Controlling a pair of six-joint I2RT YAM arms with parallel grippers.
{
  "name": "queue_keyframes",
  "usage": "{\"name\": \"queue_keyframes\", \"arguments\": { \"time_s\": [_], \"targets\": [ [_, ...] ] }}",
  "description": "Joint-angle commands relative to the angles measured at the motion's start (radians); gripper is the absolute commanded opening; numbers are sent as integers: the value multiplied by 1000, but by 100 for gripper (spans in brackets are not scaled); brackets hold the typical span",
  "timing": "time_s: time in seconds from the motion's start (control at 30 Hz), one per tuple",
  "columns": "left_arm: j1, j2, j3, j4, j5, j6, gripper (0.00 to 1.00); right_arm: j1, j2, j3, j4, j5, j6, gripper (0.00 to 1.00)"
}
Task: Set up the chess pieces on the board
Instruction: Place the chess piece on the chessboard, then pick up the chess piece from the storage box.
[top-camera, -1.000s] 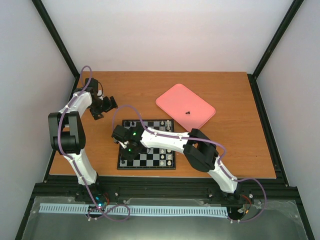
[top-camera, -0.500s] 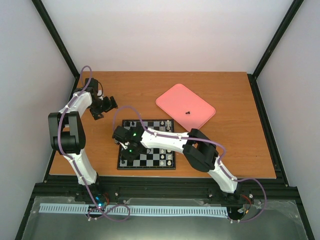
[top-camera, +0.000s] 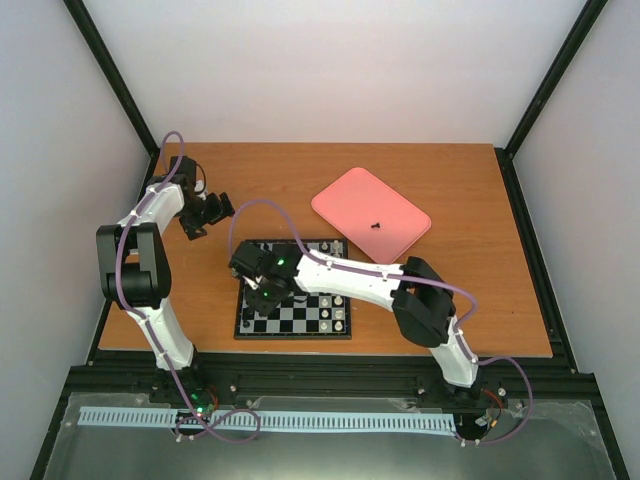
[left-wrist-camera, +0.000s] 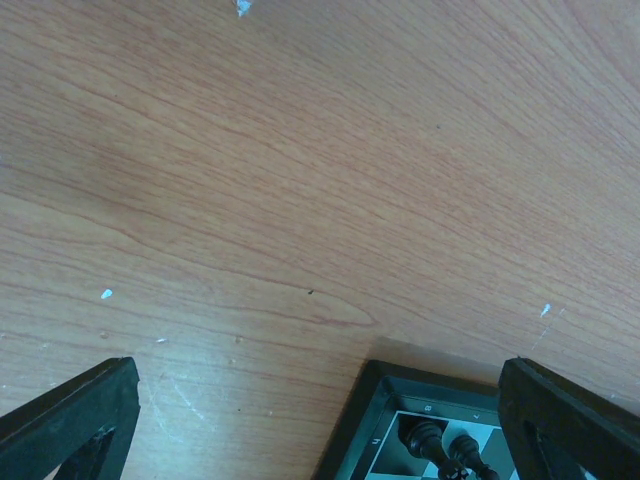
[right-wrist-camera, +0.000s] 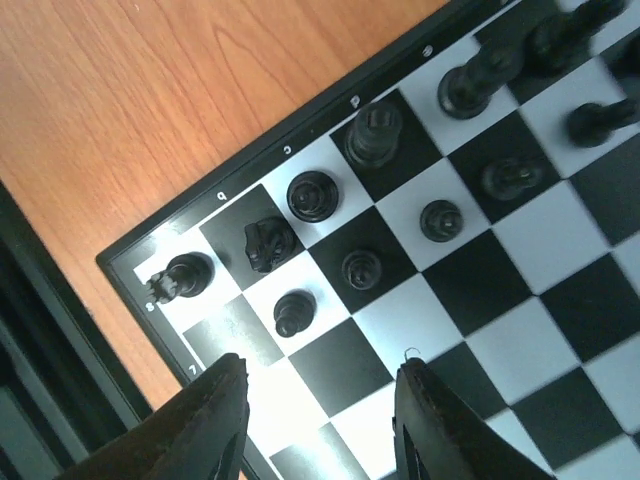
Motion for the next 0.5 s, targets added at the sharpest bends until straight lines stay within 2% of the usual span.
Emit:
{"name": "queue_keyframes", "arguments": {
  "time_s": [0.0,0.1,0.27,0.37,0.47],
  "targets": [
    [2,-19,16,-3,-10,21,100,6,-109,34,-39,71,-11,49],
    [1,-25,24,-8,-12,22,100,-48,-161,37,-59,92,31,52],
    [1,-30,30,-11,-12,22,100,-260,-195,15,-89,127,61,54],
    [2,-28,38,-16,-7,21,100,-407,-155,39,-120,195,64,55],
    [2,-26,36,-14,3,18,100,-514,-47,97,-167,238,80,55]
  ]
}}
